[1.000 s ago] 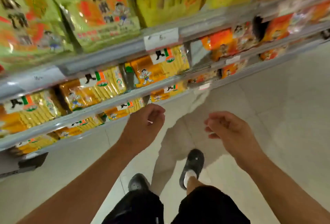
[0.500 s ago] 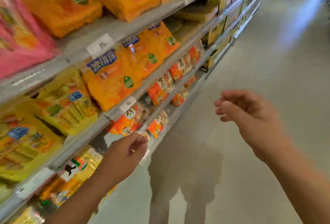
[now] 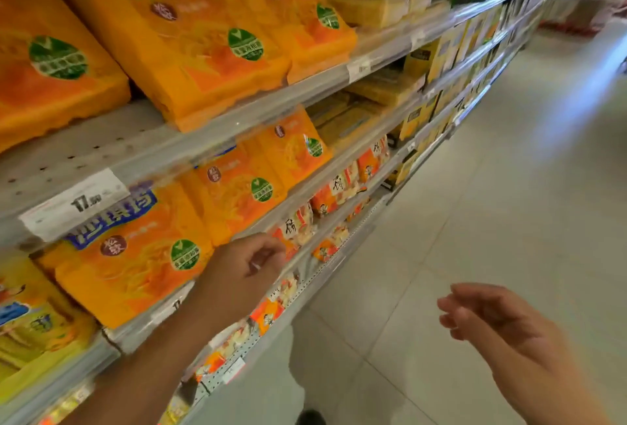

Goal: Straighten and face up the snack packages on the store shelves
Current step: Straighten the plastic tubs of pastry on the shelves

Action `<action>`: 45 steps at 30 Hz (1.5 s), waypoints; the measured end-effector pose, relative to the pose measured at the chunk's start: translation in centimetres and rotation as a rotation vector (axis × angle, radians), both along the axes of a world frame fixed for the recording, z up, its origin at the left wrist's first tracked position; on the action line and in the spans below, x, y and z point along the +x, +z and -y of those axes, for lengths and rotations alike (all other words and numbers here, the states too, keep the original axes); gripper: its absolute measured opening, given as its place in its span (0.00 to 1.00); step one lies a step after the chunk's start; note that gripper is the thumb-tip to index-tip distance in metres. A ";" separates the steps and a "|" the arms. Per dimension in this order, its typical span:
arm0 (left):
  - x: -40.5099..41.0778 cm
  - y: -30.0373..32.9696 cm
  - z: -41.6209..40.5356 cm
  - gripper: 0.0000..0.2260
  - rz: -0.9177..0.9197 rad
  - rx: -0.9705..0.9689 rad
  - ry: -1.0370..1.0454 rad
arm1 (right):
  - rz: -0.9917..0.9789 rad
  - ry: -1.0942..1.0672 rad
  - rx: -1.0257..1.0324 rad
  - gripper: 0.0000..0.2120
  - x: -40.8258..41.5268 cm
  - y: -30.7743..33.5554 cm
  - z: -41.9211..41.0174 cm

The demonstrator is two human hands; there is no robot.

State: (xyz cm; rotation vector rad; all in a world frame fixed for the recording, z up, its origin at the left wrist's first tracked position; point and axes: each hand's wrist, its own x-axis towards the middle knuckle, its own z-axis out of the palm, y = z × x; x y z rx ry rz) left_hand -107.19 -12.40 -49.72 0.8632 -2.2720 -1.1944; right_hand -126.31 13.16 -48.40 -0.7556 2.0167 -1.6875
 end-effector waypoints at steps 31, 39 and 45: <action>-2.2 24.2 4.9 0.06 -0.338 -0.573 0.753 | -0.161 1.242 -0.594 0.08 -3.3 19.9 35.0; -1.1 35.8 5.8 0.07 -0.299 -1.007 0.759 | -0.528 1.129 -0.844 0.10 -5.1 32.6 34.1; 1.1 41.9 12.1 0.31 -0.001 -1.083 1.031 | -1.143 0.622 -0.887 0.21 -5.4 42.0 38.7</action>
